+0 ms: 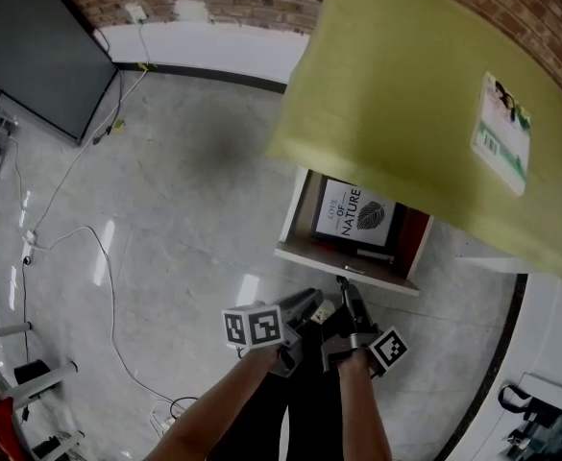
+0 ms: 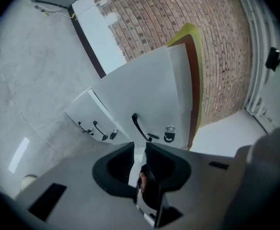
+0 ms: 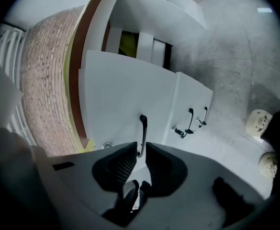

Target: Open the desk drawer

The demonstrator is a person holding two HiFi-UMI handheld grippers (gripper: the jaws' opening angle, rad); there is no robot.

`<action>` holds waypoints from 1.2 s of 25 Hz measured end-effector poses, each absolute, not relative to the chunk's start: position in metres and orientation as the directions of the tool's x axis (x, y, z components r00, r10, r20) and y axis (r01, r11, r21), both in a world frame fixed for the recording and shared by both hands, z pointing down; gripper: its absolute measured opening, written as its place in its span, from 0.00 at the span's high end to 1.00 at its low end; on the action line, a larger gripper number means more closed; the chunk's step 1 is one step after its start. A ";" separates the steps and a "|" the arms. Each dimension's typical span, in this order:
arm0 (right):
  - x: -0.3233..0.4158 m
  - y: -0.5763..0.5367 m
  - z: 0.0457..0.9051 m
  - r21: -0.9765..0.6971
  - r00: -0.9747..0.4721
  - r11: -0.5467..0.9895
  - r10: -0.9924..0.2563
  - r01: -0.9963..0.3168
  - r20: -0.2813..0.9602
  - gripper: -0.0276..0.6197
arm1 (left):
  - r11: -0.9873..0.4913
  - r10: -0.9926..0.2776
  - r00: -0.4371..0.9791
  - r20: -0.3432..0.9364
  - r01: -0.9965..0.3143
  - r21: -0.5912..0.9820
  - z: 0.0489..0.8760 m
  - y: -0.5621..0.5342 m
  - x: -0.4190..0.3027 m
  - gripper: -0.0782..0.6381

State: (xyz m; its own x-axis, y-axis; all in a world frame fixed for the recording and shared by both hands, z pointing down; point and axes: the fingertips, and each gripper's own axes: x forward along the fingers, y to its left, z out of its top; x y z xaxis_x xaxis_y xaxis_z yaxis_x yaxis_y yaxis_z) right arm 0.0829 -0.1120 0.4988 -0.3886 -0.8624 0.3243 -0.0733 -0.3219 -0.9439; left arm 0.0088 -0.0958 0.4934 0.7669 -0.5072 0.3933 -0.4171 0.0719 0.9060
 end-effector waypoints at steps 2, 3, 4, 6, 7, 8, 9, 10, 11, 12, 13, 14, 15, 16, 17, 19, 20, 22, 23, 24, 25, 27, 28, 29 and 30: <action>0.075 -0.100 0.491 -0.937 -0.401 -0.345 -0.851 -0.062 0.339 0.86 | 0.066 -0.508 0.759 0.407 -0.436 0.897 0.482 -0.080 0.005 0.78; 0.071 -0.095 0.487 -0.933 -0.412 -0.355 -0.842 -0.061 0.347 0.87 | 0.068 -0.513 0.757 0.404 -0.433 0.899 0.475 -0.074 0.004 0.80; 0.067 -0.090 0.483 -0.930 -0.424 -0.363 -0.834 -0.061 0.353 0.87 | 0.068 -0.519 0.757 0.396 -0.425 0.903 0.467 -0.069 0.004 0.81; 0.062 -0.078 0.474 -0.924 -0.443 -0.378 -0.819 -0.061 0.365 0.89 | 0.057 -0.527 0.760 0.380 -0.414 0.908 0.449 -0.057 0.002 0.83; 0.061 -0.072 0.469 -0.919 -0.448 -0.389 -0.812 -0.061 0.373 0.90 | 0.045 -0.527 0.761 0.379 -0.421 0.906 0.440 -0.051 0.001 0.84; 0.060 -0.066 0.463 -0.914 -0.452 -0.400 -0.806 -0.060 0.382 0.91 | 0.031 -0.523 0.761 0.384 -0.433 0.901 0.431 -0.045 -0.001 0.85; 0.060 -0.061 0.456 -0.910 -0.456 -0.411 -0.800 -0.056 0.390 0.91 | 0.017 -0.518 0.762 0.390 -0.446 0.895 0.423 -0.041 -0.002 0.85; 0.061 -0.059 0.448 -0.906 -0.460 -0.421 -0.796 -0.049 0.394 0.92 | 0.004 -0.515 0.763 0.392 -0.455 0.891 0.414 -0.039 -0.002 0.86; 0.062 -0.057 0.440 -0.905 -0.462 -0.424 -0.795 -0.041 0.393 0.92 | -0.008 -0.515 0.765 0.388 -0.456 0.890 0.406 -0.038 -0.002 0.86; 0.063 -0.056 0.432 -0.906 -0.466 -0.421 -0.795 -0.040 0.389 0.92 | -0.020 -0.518 0.767 0.379 -0.453 0.891 0.396 -0.037 -0.002 0.87; 0.064 -0.055 0.423 -0.909 -0.472 -0.414 -0.793 -0.046 0.385 0.93 | -0.035 -0.521 0.770 0.370 -0.452 0.892 0.387 -0.036 -0.002 0.87; 0.064 -0.052 0.414 -0.912 -0.482 -0.406 -0.789 -0.057 0.381 0.93 | -0.057 -0.523 0.770 0.365 -0.459 0.887 0.378 -0.035 -0.002 0.88; 0.064 -0.050 0.403 -0.915 -0.493 -0.397 -0.783 -0.072 0.379 0.93 | -0.087 -0.526 0.770 0.362 -0.472 0.877 0.368 -0.034 -0.001 0.88; 0.063 -0.049 0.392 -0.918 -0.506 -0.386 -0.777 -0.088 0.375 0.93 | -0.126 -0.527 0.772 0.355 -0.484 0.866 0.356 -0.033 0.000 0.88; 0.063 -0.048 0.379 -0.923 -0.518 -0.371 -0.772 -0.104 0.369 0.93 | -0.167 -0.527 0.776 0.347 -0.494 0.853 0.343 -0.033 0.003 0.88; 0.064 -0.048 0.355 -0.933 -0.538 -0.331 -0.766 -0.140 0.352 0.93 | -0.239 -0.525 0.781 0.337 -0.516 0.823 0.318 -0.032 0.010 0.88; 0.066 -0.048 0.345 -0.938 -0.545 -0.308 -0.765 -0.159 0.343 0.93 | -0.266 -0.526 0.781 0.337 -0.528 0.807 0.307 -0.032 0.013 0.88; 0.072 -0.046 0.325 -0.942 -0.552 -0.274 -0.764 -0.193 0.335 0.93 | -0.306 -0.529 0.779 0.336 -0.545 0.781 0.286 -0.028 0.018 0.88; 0.075 -0.044 0.314 -0.944 -0.556 -0.257 -0.763 -0.208 0.330 0.93 | -0.319 -0.531 0.779 0.334 -0.549 0.772 0.277 -0.024 0.020 0.88; 0.077 -0.043 0.304 -0.946 -0.563 -0.231 -0.762 -0.228 0.321 0.93 | -0.333 -0.532 0.779 0.332 -0.552 0.764 0.268 -0.021 0.021 0.88; 0.080 -0.041 0.294 -0.945 -0.570 -0.201 -0.759 -0.257 0.316 0.93 | -0.348 -0.531 0.780 0.331 -0.557 0.754 0.259 -0.017 0.022 0.88; 0.082 -0.036 0.273 -0.934 -0.582 -0.144 -0.748 -0.327 0.320 0.93 | -0.380 -0.527 0.781 0.336 -0.570 0.728 0.242 -0.008 0.021 0.88; 0.083 -0.033 0.261 -0.928 -0.588 -0.115 -0.744 -0.356 0.318 0.93 | -0.395 -0.526 0.780 0.339 -0.577 0.715 0.234 -0.003 0.021 0.88; 0.084 -0.031 0.248 -0.924 -0.595 -0.083 -0.742 -0.374 0.307 0.93 | -0.407 -0.528 0.778 0.341 -0.584 0.702 0.227 0.000 0.020 0.88; 0.084 -0.030 0.236 -0.922 -0.603 -0.050 -0.742 -0.385 0.292 0.93 | -0.417 -0.534 0.774 0.340 -0.591 0.691 0.220 0.002 0.019 0.88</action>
